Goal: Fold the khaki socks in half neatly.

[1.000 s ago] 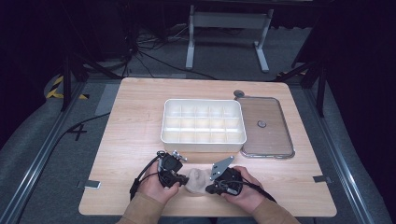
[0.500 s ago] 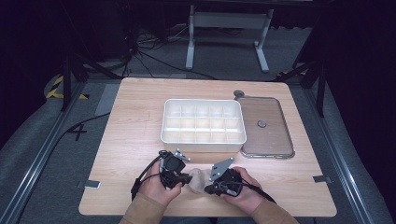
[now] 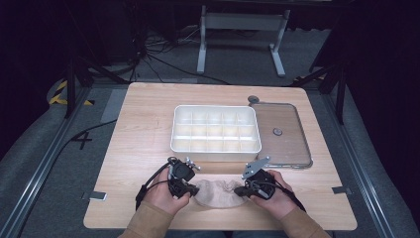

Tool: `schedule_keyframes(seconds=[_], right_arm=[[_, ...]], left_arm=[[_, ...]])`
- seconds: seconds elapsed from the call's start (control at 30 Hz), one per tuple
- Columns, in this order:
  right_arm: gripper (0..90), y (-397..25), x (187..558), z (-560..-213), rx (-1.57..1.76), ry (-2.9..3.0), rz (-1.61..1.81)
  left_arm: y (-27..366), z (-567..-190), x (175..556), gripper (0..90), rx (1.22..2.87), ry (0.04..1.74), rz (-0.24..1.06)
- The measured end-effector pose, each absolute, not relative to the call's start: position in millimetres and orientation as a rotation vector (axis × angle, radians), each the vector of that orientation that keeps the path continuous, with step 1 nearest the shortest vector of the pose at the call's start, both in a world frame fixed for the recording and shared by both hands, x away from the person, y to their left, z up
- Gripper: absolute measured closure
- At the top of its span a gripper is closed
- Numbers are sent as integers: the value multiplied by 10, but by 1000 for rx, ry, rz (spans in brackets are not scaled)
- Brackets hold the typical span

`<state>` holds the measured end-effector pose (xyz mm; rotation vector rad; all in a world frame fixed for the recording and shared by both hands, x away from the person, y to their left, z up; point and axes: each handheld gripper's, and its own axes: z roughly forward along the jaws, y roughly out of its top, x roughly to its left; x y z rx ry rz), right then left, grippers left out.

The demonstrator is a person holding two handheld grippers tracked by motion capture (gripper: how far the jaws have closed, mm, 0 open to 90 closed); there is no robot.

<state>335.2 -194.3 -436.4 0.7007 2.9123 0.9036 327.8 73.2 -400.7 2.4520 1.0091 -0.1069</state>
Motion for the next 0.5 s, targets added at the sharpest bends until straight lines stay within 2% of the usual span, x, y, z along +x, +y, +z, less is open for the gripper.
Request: schedule_keyframes(seconds=[0.5], right_arm=[[900,-1934,3388,-4478,707,2931,971]], left_arm=[[469,-3890,3286,869,2471,941,-113]])
